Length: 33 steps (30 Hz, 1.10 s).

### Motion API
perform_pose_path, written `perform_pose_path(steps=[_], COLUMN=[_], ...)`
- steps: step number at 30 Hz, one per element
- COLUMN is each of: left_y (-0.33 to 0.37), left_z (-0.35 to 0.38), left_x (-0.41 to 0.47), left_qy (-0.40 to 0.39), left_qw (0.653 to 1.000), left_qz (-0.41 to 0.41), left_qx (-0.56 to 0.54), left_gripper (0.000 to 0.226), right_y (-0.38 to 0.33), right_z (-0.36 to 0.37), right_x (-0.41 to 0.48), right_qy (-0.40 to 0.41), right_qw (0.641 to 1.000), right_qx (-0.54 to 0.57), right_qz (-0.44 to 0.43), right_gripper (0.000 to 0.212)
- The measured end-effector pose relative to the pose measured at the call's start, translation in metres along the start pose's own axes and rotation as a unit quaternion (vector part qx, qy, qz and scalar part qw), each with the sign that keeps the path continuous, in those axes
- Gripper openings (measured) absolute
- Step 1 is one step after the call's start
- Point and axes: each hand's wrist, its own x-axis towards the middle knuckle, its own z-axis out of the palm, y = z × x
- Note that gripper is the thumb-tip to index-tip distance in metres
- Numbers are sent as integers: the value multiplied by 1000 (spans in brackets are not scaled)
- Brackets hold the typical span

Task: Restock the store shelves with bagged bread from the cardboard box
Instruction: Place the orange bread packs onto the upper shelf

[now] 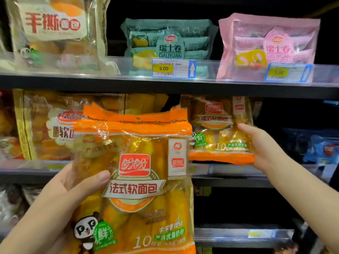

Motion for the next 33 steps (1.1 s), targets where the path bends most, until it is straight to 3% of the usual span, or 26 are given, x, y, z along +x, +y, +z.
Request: perform_pose_path(steps=[2,4,9,13,18,22,24,27,30,33], left_y=[3,1,-1,-1,-9,-16,-21,-23,-23,-23], left_z=[9,6,11,20,24,21,22,29,40,45], left_x=[8,11,15,20,28,35,39,47,60,71], left_qy=[5,19,-2,11,-3,-19,-21,-34,-45,-46], left_qw=[1000,999,1000,1000,999,998,998,997,997,996], left_qz=[-25,-18,-10,25,51,62,64,66,70,72], left_qx=[-14,-21,-14,5,14,1,-9,-12,5,13], left_gripper=[80,95,87,62,82,66,65,66,66,68], right_y=[6,11,14,17,21,29,28,25,23,24], right_z=[1,-1,-1,4,10,4,6,13,13,11], right_x=[10,22,43,55,58,67,70,71,78,84], right_qy=[16,31,71,77,51,105,111,107,93,78], right_qw=[1000,1000,997,995,992,942,923,912,932,922], right_qx=[7,3,-26,-58,-113,-317,-367,-395,-351,-378], right_qz=[-4,-4,-2,4,-7,-10,-2,13,23,-8], right_gripper=[28,40,48,55,44,48,57,62,50,54])
